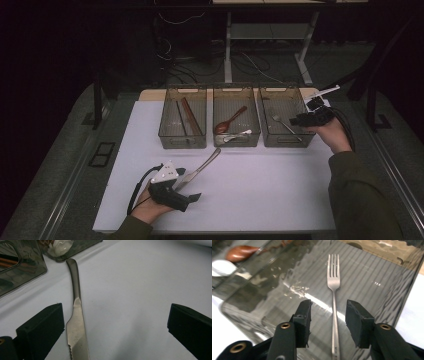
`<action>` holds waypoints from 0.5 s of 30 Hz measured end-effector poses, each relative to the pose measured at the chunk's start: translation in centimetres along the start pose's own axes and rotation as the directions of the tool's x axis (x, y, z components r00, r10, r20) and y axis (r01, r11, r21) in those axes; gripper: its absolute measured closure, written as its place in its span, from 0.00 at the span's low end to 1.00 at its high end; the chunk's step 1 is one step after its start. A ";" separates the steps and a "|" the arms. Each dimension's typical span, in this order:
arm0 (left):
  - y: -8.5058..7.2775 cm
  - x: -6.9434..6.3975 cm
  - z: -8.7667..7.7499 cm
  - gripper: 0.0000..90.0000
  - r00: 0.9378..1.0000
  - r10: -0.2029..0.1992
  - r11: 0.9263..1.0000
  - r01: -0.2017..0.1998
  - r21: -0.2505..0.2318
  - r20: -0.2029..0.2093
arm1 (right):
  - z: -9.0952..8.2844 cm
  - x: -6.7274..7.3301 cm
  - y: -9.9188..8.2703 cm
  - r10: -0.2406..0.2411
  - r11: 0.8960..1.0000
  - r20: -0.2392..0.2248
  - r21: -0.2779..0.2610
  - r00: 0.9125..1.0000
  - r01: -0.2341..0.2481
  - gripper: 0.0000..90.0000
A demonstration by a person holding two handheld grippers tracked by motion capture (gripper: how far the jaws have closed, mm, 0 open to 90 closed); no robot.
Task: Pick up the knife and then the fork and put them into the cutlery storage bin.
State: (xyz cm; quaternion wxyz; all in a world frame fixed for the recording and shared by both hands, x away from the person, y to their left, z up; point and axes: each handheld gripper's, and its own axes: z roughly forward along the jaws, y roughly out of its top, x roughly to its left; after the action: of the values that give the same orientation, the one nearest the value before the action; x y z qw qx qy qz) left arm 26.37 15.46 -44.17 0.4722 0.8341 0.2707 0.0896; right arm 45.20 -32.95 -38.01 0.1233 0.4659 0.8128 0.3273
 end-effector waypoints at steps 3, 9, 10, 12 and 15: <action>0.0 0.0 0.0 0.00 1.000 0.000 1.000 0.000 0.002 -0.005 | -0.7 0.1 -0.2 0.005 0.999 -0.016 -0.033 1.000 -0.006 0.58; 0.0 0.1 0.0 0.00 1.000 -0.006 1.000 0.007 0.007 -0.020 | -2.4 1.0 -0.9 0.006 0.996 -0.051 -0.087 0.999 -0.011 0.54; 0.0 0.1 0.0 0.00 1.000 -0.009 1.000 0.010 0.007 -0.022 | -2.7 1.2 -1.1 0.002 0.995 -0.047 -0.095 0.999 -0.007 0.52; 0.0 0.2 0.0 0.00 1.000 -0.011 1.000 0.011 0.008 -0.026 | -3.2 1.6 -1.5 -0.004 0.993 -0.056 -0.119 0.998 -0.003 0.51; 0.0 0.2 0.0 0.00 1.000 -0.012 1.000 0.012 0.010 -0.029 | -3.7 2.5 -2.1 -0.025 0.992 -0.066 -0.128 0.998 0.017 0.45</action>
State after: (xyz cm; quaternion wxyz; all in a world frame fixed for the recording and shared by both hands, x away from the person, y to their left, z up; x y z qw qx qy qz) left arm 26.51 15.56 -44.14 0.4647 0.8333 0.2830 0.0974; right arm 40.53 -33.11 -36.30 0.1289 0.4374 0.7987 0.3926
